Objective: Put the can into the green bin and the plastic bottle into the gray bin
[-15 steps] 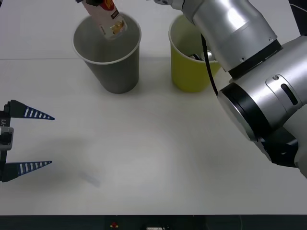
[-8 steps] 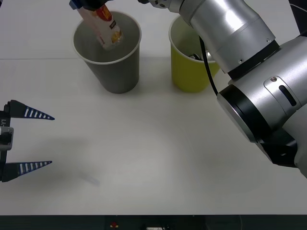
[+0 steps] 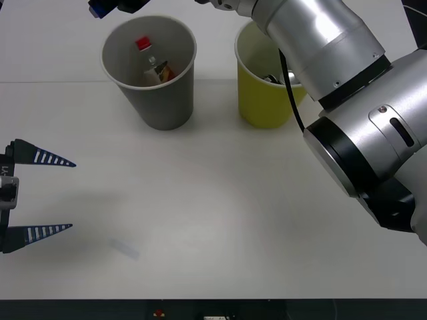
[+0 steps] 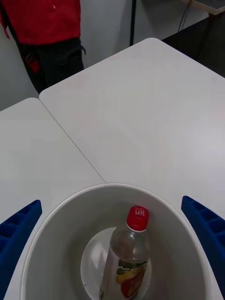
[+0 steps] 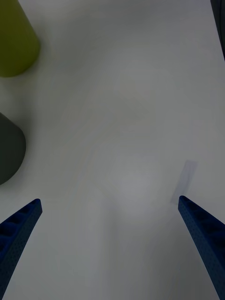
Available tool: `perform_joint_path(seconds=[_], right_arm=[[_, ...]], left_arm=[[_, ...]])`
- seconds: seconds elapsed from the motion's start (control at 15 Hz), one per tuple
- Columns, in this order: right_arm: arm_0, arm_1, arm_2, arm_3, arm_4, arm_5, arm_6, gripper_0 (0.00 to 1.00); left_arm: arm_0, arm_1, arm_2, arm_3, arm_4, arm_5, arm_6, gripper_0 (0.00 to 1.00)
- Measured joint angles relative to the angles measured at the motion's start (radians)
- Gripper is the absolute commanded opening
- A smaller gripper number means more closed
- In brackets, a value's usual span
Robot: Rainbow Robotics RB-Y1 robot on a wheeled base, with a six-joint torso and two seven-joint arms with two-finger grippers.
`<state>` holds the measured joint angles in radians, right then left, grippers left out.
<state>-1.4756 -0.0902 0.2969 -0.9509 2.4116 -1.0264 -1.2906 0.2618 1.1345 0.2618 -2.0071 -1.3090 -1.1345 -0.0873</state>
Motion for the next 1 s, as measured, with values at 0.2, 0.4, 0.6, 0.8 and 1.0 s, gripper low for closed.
perform_joint_path(seconds=[0.2,0.4,0.6,0.8,1.0], right_arm=[[0.003,-0.001,-0.021,-0.009,-0.004,-0.002,0.023,1.0],[0.049,-0.024,-0.061,-0.131,-0.002,-0.08,0.026,1.0],[0.182,-0.053,-0.096,-0.367,-0.001,-0.154,0.026,1.0],[0.305,-0.075,-0.133,-0.59,-0.007,-0.237,0.044,1.0],[0.463,-0.079,-0.181,-0.805,-0.022,-0.277,0.102,1.0]], left_arm=[[0.0,0.0,0.0,0.0,0.0,0.0,0.0,1.0],[0.0,0.0,0.0,0.0,0.0,0.0,0.0,1.0],[0.0,0.0,0.0,0.0,0.0,0.0,0.0,1.0],[0.0,0.0,0.0,0.0,0.0,0.0,0.0,1.0],[0.0,0.0,0.0,0.0,0.0,0.0,0.0,1.0]])
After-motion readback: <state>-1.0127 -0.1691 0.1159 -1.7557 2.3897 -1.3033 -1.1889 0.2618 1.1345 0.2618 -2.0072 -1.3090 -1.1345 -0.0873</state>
